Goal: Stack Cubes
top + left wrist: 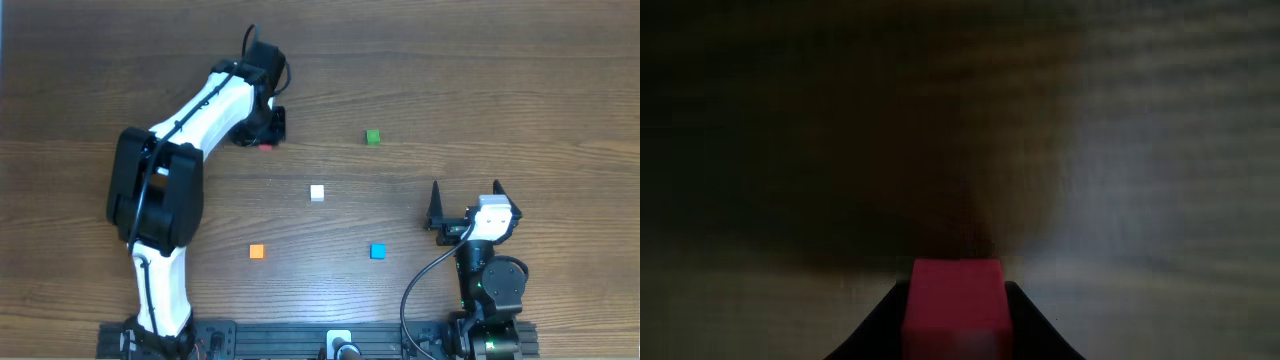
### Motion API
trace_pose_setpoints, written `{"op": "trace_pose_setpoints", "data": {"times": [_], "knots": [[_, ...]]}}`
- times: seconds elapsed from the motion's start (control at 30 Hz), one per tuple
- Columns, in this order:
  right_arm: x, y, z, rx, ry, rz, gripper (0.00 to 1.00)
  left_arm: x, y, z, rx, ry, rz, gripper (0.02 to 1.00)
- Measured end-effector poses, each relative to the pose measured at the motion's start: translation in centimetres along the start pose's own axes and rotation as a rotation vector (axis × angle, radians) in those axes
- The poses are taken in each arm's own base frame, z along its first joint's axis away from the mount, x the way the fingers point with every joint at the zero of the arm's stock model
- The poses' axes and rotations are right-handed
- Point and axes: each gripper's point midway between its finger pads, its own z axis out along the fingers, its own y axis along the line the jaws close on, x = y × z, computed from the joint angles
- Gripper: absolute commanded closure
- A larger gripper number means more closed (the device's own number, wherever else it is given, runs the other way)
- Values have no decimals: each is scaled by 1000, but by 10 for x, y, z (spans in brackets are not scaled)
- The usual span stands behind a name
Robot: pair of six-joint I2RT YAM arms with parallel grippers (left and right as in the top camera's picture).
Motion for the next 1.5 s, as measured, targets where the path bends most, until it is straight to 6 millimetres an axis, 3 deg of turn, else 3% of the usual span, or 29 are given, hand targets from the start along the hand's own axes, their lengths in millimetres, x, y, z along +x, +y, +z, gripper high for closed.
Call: {"op": "trace_pose_setpoints", "data": {"times": [0.07, 0.1, 0.2, 0.3, 0.43, 0.5, 0.8, 1.03, 1.5], "knots": [[0, 0, 0, 0, 0, 1, 7, 7, -7, -18, 4, -6, -6, 976], [0, 0, 0, 0, 0, 1, 9, 14, -18, -41, 19, -33, -2, 976], [0, 0, 0, 0, 0, 0, 7, 34, -43, -77, 36, -73, 11, 976], [0, 0, 0, 0, 0, -1, 9, 63, -86, -102, 59, -119, 57, 978], [0, 0, 0, 0, 0, 0, 9, 87, -133, -103, 104, -154, 101, 978], [0, 0, 0, 0, 0, 0, 9, 97, -145, -99, 115, -156, 104, 978], [0, 0, 0, 0, 0, 0, 7, 108, -121, -58, 60, -110, 2, 976], [0, 0, 0, 0, 0, 0, 7, 100, -119, -51, 57, -131, -22, 976], [0, 0, 0, 0, 0, 0, 9, 105, -112, -32, 18, -92, -23, 976]]}}
